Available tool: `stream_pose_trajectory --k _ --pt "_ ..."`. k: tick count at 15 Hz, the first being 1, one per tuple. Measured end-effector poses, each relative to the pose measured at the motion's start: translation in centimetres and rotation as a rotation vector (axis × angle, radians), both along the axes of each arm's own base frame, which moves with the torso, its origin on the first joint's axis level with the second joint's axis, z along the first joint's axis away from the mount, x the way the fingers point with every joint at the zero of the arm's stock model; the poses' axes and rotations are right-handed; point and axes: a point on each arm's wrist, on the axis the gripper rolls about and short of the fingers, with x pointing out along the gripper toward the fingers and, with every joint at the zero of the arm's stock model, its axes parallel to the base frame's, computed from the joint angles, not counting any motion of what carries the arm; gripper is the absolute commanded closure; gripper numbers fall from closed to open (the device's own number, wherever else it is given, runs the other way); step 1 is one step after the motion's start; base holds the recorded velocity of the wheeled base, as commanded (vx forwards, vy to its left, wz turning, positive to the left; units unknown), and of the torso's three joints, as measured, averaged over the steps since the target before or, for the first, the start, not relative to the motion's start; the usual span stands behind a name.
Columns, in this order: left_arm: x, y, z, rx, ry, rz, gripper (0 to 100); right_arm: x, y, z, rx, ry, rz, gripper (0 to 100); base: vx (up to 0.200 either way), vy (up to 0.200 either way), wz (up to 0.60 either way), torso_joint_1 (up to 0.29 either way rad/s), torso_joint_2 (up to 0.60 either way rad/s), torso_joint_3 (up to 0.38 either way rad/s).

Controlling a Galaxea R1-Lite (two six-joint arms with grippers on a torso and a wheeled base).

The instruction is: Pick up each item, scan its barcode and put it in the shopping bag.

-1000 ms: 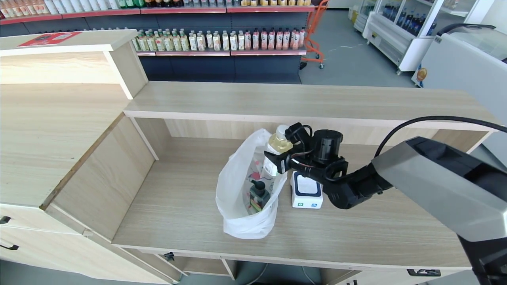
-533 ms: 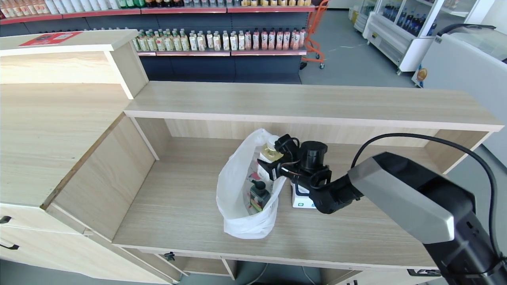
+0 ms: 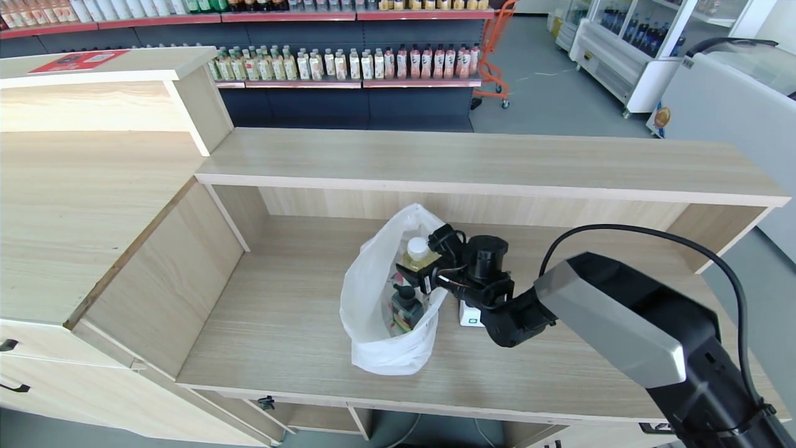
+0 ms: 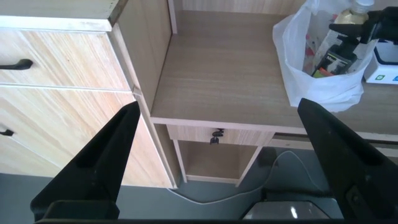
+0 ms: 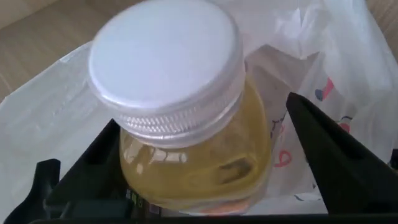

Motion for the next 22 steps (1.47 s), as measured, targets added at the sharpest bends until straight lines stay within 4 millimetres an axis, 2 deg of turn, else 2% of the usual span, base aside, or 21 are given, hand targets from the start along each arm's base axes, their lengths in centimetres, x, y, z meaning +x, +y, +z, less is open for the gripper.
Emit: stream_pose_trajectory --k 2,4,7,10,12,14,15,17,19,22 --pt "0.0 0.0 0.0 0.000 0.000 0.000 0 -0.2 -0.4 0.0 0.026 0.036 -0.009 0 0.000 0.000 0.00 0.000 0.00 0.000" --pt "0.0 0.0 0.0 0.000 0.000 0.000 0 -1.1 -0.9 0.9 0.088 0.110 -0.012 0 0.000 0.000 0.00 0.000 0.00 0.000" --pt "0.0 0.0 0.0 0.000 0.000 0.000 0 -4.6 -2.9 4.5 0.184 0.236 -0.028 0 0.000 0.000 0.00 0.000 0.00 0.000" --pt "0.0 0.0 0.0 0.000 0.000 0.000 0 -10.3 -6.7 9.6 0.243 0.315 -0.055 0 0.000 0.000 0.00 0.000 0.00 0.000" --pt "0.0 0.0 0.0 0.000 0.000 0.000 0 -15.4 -9.8 13.6 0.267 0.338 -0.077 0 0.000 0.000 0.00 0.000 0.00 0.000" --pt "0.0 0.0 0.0 0.000 0.000 0.000 0 -21.1 -13.5 15.9 0.266 0.354 -0.124 0 0.000 0.000 0.00 0.000 0.00 0.000" --pt "0.0 0.0 0.0 0.000 0.000 0.000 0 -24.3 -15.5 16.3 0.254 0.361 -0.171 0 0.000 0.000 0.00 0.000 0.00 0.000" --pt "0.0 0.0 0.0 0.000 0.000 0.000 0 -30.5 -19.1 15.7 0.239 0.359 -0.292 0 0.000 0.000 0.00 0.000 0.00 0.000" --pt "0.0 0.0 0.0 0.000 0.000 0.000 0 -36.6 -21.9 13.8 0.233 0.325 -0.387 0 0.000 0.000 0.00 0.000 0.00 0.000" --pt "0.0 0.0 0.0 0.000 0.000 0.000 0 -43.1 -23.9 9.7 0.212 0.254 -0.512 0 0.000 0.000 0.00 0.000 0.00 0.000"
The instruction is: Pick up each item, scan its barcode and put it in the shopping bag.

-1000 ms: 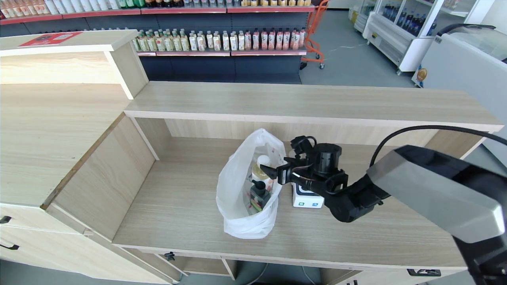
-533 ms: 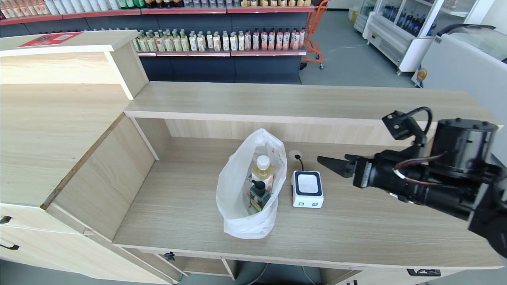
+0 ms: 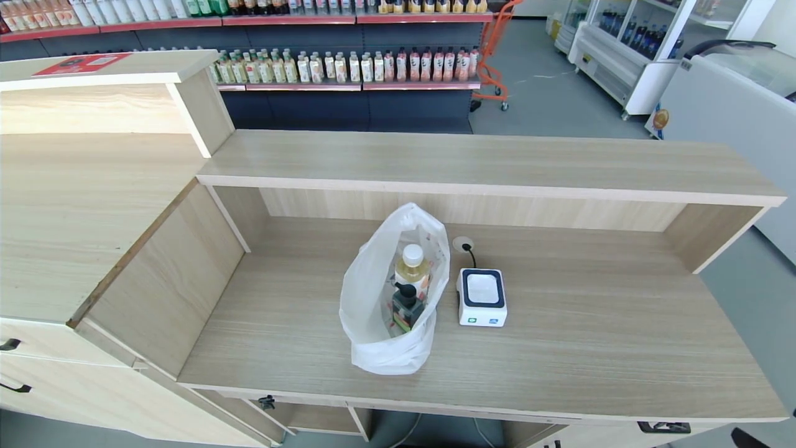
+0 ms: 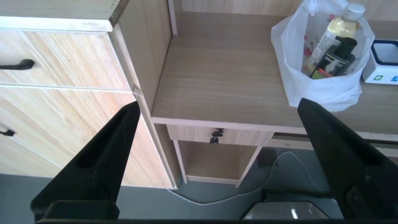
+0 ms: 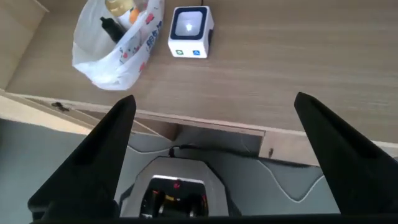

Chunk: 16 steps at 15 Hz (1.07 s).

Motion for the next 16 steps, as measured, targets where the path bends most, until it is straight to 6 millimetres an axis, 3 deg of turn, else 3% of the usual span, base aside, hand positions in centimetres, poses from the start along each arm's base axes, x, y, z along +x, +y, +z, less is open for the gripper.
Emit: stream_pose_trajectory --k 4,7,8,16 --pt "0.0 0.0 0.0 0.000 0.000 0.000 0 -3.5 -0.5 -4.4 -0.071 -0.061 -0.219 0 0.000 0.000 0.00 0.000 0.00 0.000" --pt "0.0 0.0 0.0 0.000 0.000 0.000 0 -4.3 -0.5 -4.8 -0.056 -0.137 -0.234 0 0.000 0.000 0.00 0.000 0.00 0.000" --pt "0.0 0.0 0.0 0.000 0.000 0.000 0 -4.4 -0.5 -4.9 -0.053 -0.150 -0.234 100 0.000 0.000 0.00 0.000 0.00 0.000" --pt "0.0 0.0 0.0 -0.002 0.000 0.000 0 -4.5 -0.5 -5.0 -0.052 -0.171 -0.234 100 0.000 0.000 0.00 0.000 0.00 0.000"
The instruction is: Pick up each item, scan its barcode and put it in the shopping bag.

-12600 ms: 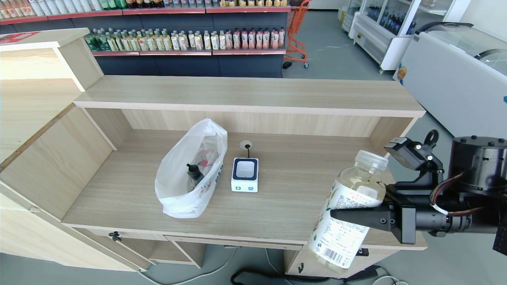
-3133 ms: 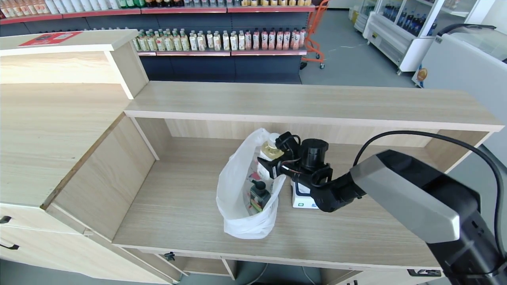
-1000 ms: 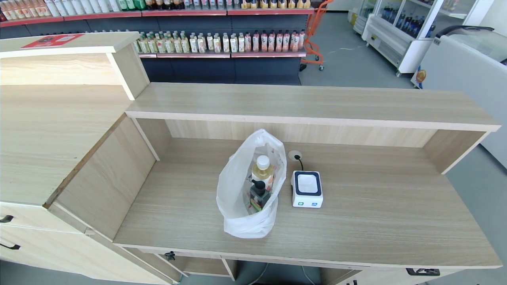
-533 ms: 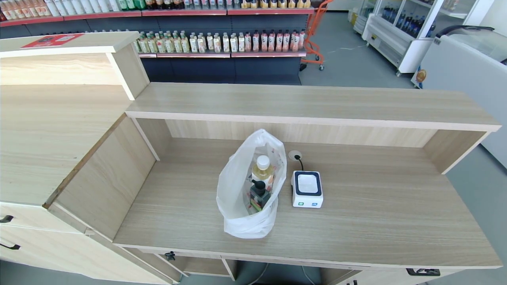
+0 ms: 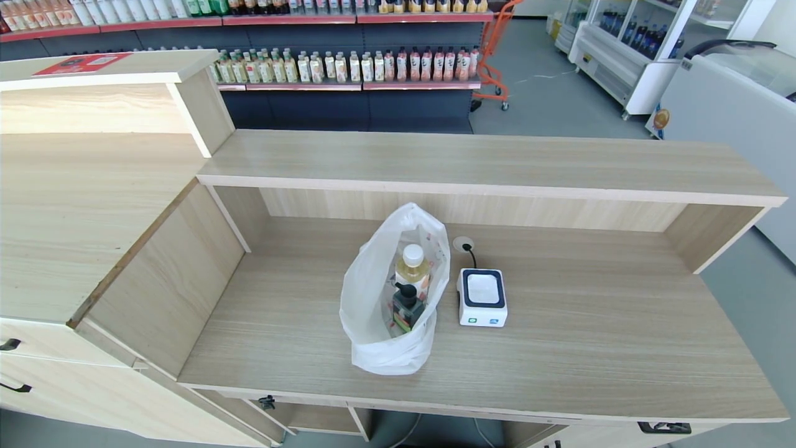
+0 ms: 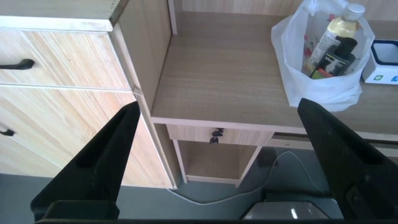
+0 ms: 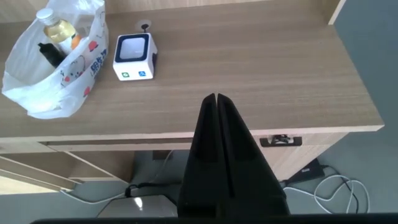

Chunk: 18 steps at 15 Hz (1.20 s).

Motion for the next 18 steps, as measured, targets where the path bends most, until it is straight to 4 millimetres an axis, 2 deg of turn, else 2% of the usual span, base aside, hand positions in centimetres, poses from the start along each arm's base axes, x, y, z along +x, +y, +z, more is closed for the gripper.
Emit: stream_pose_trajectory --k 1,8,13,17,18 --pt "0.00 0.00 0.00 0.001 0.000 0.000 0 0.00 0.00 0.00 0.000 0.000 0.000 100 0.000 0.000 0.00 0.000 0.00 0.000" --pt "0.00 0.00 0.02 0.008 0.000 0.001 0 0.00 0.00 -0.01 0.000 0.001 0.000 100 0.000 -0.200 0.00 0.005 0.00 0.001" --pt "0.00 0.00 0.01 0.002 0.000 0.000 0 0.00 0.00 -0.01 0.000 0.002 0.000 100 0.000 0.000 0.00 0.000 0.00 0.000" --pt "0.00 0.00 0.00 0.004 0.000 0.000 0 0.01 0.00 -0.01 0.000 0.003 0.000 100 0.200 0.000 0.00 -0.007 0.00 0.002" --pt "0.00 0.00 0.00 0.003 0.001 -0.001 0 0.01 0.00 -0.01 0.000 0.003 -0.001 100 0.000 0.000 0.00 0.000 0.00 0.000"
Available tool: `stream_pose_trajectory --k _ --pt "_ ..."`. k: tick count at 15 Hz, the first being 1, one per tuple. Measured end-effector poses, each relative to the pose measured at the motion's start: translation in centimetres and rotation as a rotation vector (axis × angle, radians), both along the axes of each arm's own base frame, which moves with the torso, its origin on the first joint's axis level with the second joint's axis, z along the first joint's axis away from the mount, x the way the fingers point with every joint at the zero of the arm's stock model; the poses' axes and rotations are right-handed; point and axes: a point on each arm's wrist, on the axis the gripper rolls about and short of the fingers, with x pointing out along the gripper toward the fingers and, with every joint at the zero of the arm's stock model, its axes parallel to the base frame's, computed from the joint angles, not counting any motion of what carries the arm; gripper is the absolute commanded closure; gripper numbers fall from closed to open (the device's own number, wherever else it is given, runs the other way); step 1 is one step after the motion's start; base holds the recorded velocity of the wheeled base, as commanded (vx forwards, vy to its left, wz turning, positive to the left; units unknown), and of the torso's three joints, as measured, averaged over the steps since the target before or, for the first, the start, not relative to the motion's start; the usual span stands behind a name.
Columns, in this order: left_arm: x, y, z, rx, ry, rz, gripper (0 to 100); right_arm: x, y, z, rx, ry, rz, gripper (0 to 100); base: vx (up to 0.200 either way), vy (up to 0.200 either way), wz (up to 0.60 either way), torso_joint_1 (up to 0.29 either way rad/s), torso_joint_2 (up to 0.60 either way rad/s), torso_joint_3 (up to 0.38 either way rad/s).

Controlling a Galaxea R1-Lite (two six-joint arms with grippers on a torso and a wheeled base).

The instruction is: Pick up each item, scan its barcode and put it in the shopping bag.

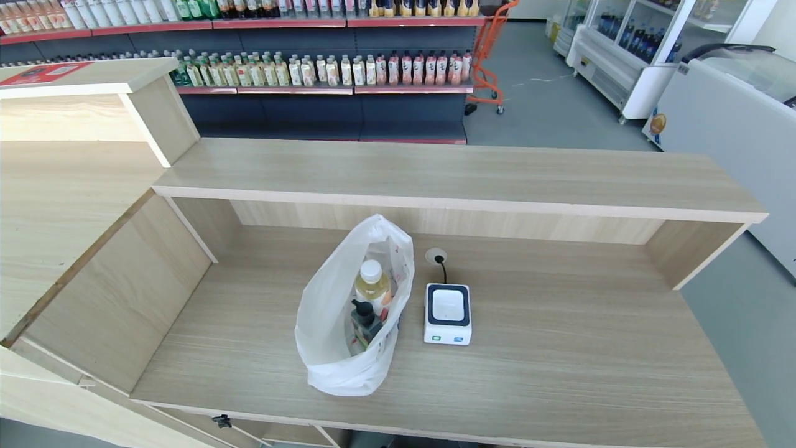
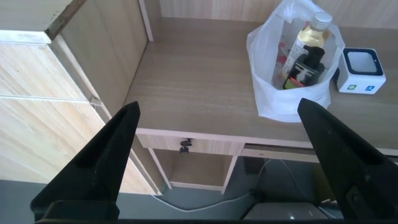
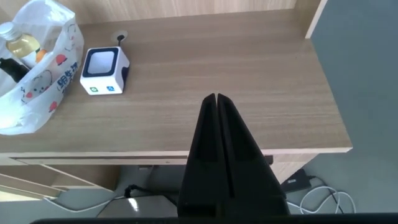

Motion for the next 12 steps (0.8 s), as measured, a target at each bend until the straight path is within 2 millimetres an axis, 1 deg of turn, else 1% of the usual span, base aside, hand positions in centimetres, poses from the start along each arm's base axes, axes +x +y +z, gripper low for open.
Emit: stream_pose_trajectory --k 12 --pt "-0.01 0.00 0.03 -0.001 -0.001 0.000 0 0.01 0.00 -0.01 0.001 0.001 0.001 100 0.000 0.000 0.00 0.000 0.00 0.000"
